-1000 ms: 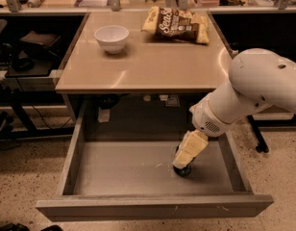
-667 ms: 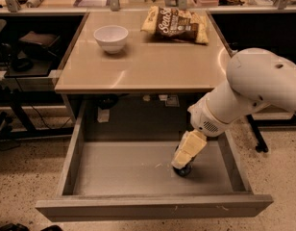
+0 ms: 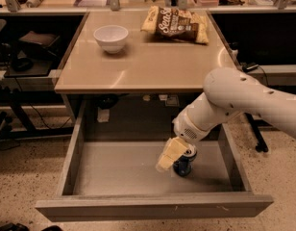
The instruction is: Pick pepsi can from top drawer and place on counter
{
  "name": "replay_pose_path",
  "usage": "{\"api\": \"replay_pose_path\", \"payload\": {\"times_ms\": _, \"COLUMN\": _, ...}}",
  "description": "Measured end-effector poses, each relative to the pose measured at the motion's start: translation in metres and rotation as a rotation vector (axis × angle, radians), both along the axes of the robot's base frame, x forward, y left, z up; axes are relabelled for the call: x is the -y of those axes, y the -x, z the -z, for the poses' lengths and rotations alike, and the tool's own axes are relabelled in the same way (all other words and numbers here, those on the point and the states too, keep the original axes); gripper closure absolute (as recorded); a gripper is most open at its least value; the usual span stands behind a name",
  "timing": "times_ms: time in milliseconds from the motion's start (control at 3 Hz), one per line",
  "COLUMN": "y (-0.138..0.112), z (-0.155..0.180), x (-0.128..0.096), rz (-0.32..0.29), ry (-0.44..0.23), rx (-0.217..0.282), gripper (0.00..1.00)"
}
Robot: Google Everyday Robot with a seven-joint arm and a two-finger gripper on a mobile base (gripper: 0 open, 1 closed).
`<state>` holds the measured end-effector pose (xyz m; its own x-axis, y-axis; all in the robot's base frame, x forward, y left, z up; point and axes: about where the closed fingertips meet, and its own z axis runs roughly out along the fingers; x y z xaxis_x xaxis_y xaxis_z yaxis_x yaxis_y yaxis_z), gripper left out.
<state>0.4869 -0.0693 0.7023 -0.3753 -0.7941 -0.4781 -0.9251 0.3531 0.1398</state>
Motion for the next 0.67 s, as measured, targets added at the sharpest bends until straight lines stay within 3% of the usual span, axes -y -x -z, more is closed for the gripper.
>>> {"api": "replay_pose_path", "payload": {"times_ms": 667, "y": -0.0090, "z": 0.0248, "x": 0.0047, "rz": 0.023, "ry": -0.004, "rx": -0.033, "gripper": 0.00}}
